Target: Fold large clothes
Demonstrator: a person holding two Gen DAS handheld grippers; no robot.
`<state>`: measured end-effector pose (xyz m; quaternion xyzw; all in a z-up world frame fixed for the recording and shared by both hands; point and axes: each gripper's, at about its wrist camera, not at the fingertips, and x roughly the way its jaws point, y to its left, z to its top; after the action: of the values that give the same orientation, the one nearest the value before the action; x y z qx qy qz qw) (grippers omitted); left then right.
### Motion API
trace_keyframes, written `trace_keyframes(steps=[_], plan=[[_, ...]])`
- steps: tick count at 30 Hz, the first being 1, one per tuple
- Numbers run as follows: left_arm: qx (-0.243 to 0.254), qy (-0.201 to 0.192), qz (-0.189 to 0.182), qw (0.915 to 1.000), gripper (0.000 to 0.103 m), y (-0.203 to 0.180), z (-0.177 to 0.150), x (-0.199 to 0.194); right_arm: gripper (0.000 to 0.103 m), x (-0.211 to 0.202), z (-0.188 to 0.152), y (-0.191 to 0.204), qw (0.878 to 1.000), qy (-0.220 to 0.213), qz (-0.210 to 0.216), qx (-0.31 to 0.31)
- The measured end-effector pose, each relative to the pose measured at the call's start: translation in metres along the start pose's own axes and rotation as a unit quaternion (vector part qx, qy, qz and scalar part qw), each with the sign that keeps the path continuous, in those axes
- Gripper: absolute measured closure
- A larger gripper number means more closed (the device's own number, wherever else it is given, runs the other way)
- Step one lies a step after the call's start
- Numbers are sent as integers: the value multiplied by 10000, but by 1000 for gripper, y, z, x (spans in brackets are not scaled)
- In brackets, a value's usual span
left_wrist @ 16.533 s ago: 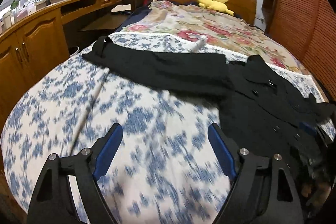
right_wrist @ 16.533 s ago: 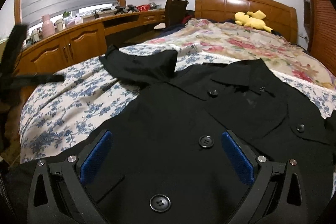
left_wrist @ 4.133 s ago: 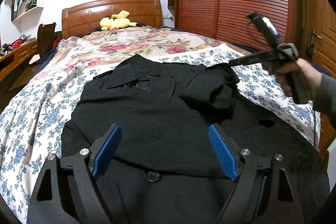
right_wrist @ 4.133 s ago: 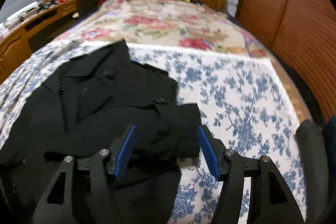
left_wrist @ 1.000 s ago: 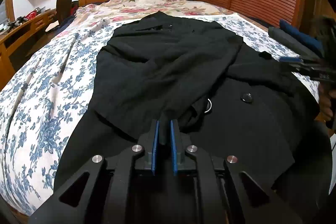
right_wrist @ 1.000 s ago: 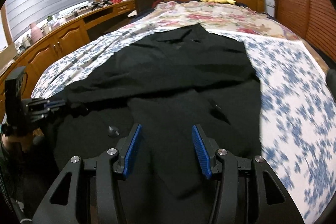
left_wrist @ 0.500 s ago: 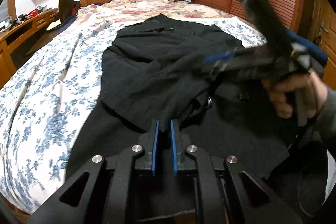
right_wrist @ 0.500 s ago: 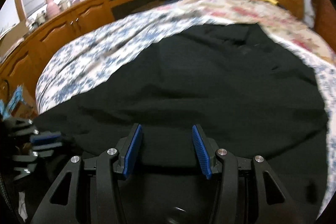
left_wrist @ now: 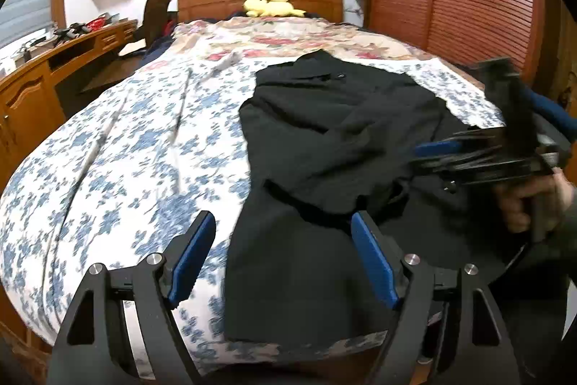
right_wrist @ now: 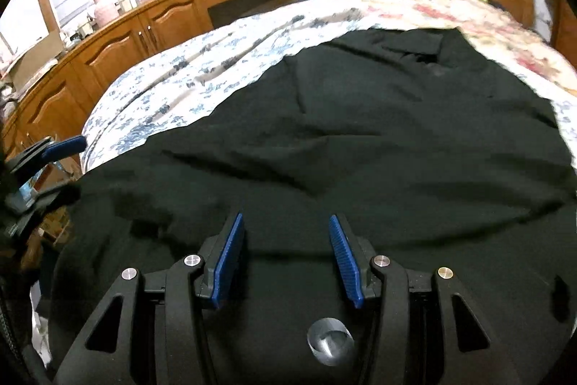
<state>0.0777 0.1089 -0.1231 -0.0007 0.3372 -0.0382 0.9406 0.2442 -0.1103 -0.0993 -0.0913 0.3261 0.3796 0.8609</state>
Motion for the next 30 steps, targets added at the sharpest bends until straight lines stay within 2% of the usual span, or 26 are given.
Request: trace_keyframes(steps=[5,7,11,16,22,30], plan=[[-61,74,63,9999,25,9,-10,2,52,-57,-36,-8,9984,-303,-479,84],[-147,118,-3,9998,25,13,-15,4,47,-76,-51,-16,9966,-320,-749,152],[-150,178,-22,9997,25,14,-21,6,47,-99,-81,-38,9906,-226,-1297,363],[-114,263,5,9996,25,11,-27,8,47,-115,-111,-67,9829,-27,-1656,801],[-92,430,74,9990,26,12,-35,13,47,-112,-135,-80,9808,157,-1603,1103],[-168,551,151,9982,26,20,-44,12,47,-103,-149,-86,9864,161,-1288,1011]])
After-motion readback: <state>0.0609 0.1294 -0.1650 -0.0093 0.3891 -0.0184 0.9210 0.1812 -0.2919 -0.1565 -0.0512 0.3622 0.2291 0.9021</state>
